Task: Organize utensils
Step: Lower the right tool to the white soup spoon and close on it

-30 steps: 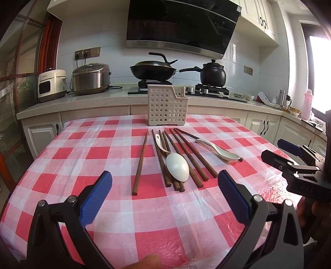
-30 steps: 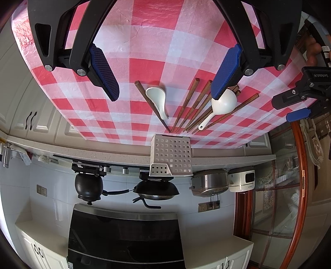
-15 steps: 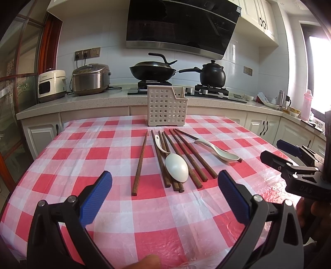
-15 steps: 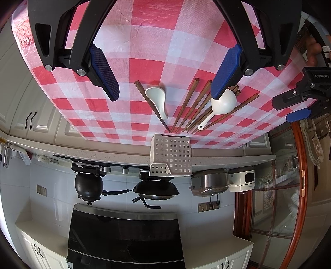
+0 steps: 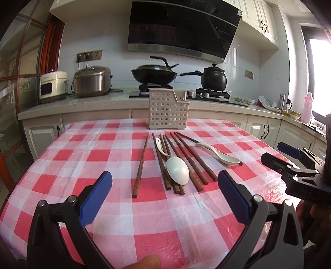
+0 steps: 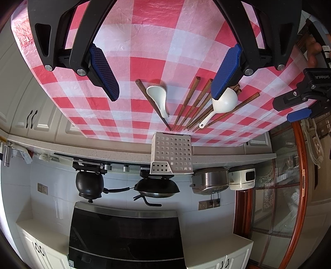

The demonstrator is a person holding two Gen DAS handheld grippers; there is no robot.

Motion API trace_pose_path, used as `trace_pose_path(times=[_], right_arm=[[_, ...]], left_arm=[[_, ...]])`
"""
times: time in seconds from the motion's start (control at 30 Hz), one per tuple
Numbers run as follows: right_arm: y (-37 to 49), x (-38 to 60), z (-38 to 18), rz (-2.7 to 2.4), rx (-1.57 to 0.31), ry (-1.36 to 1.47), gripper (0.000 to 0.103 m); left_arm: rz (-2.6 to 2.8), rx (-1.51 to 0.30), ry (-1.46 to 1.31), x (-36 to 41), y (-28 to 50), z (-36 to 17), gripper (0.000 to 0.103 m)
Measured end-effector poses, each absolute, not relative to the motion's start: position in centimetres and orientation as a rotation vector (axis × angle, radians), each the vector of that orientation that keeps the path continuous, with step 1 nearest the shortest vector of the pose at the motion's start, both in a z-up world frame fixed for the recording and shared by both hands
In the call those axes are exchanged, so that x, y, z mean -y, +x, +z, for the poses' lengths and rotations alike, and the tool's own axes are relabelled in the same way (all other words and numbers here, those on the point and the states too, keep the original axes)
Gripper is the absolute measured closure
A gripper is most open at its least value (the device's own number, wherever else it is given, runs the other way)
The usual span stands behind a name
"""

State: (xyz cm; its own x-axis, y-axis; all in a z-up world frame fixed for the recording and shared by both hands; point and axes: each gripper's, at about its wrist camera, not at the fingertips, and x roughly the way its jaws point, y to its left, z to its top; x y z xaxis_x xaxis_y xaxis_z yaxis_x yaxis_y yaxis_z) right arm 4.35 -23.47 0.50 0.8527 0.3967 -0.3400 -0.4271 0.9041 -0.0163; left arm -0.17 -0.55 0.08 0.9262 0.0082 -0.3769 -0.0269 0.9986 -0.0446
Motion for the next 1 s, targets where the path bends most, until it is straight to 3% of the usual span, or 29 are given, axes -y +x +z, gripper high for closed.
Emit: trace_pose_path(times=[0.37, 0.63, 0.73, 0.8, 0.93, 1.0], right_arm=[[9.5, 21.7, 1.4, 0.424, -0.489, -0.115, 0.019], [17.3, 19.8, 0.1, 0.426, -0.709, -0.176, 0.019], [20.1, 18.6, -0.8, 0.444, -0.782, -0.204, 0.019], [21.4, 18.0, -1.0, 0.451, -0.803, -0.224, 0.021], [23.1, 17.2, -1.3, 0.456, -0.826, -0.243, 0.035], [23.7, 16.8, -1.4, 0.457, -0.838, -0.259, 0.039]], left_arm=[[-0.022, -0.496, -0.080, 0.2, 4.5, 1.5, 0.004], [-0.019, -0.610, -0.194, -2.0, 11.6, 2.4, 0.006], [-0.047, -0.692, -0.231, -3.0, 15.1, 1.7, 0.019], [-0.054, -0.752, -0.238, -3.4, 17.5, 0.9, 0.035], [-0.056, -0.811, -0.225, -3.9, 20.9, -0.6, 0.045], [-0.061, -0.832, -0.225, -4.0, 22.3, -1.1, 0.055]])
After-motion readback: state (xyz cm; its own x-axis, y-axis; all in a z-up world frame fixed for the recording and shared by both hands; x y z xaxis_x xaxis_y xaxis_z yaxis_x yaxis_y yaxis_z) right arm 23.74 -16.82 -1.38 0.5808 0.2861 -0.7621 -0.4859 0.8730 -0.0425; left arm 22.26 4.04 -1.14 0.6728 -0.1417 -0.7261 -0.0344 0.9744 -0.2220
